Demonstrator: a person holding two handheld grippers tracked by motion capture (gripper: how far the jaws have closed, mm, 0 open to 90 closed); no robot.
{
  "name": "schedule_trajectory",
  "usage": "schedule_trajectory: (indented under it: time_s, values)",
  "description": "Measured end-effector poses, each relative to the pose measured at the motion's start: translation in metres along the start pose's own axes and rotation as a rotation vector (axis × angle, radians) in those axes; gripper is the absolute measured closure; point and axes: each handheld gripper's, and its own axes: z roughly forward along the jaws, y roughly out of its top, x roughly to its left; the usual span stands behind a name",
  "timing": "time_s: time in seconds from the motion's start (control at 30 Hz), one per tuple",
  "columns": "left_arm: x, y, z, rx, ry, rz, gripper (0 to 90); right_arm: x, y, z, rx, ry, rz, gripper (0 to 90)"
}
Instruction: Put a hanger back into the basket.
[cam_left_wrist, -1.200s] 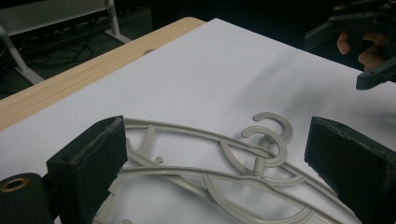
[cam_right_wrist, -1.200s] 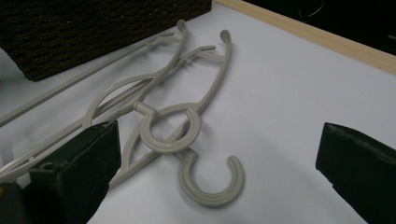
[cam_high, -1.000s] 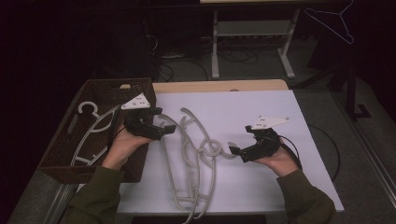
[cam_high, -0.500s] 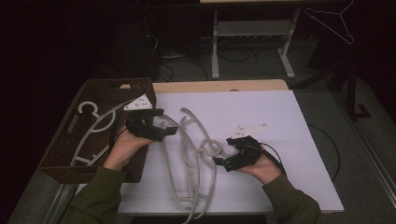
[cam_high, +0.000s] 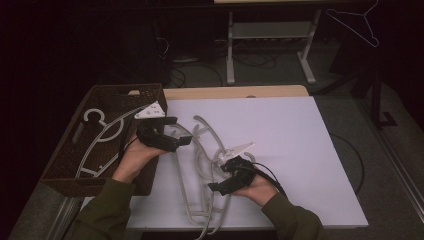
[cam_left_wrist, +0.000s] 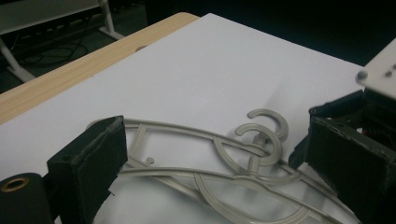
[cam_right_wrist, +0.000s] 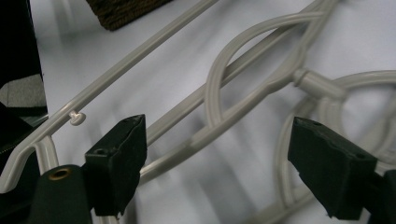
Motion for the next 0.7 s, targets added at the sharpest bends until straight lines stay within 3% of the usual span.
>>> schedule_trajectory:
  time_s: [0.33, 0.7]
  values:
    - [0.001, 0.0, -0.001, -0.008, 0.004, -0.005, 5.6, 0.003, 0.001, 0.021, 0.066, -0.023, 0.033, 32.0]
    - [0.001, 0.0, -0.002, -0.012, 0.005, -0.008, 5.6, -0.001, 0.002, 0.024, 0.092, -0.054, 0.068, 47.8]
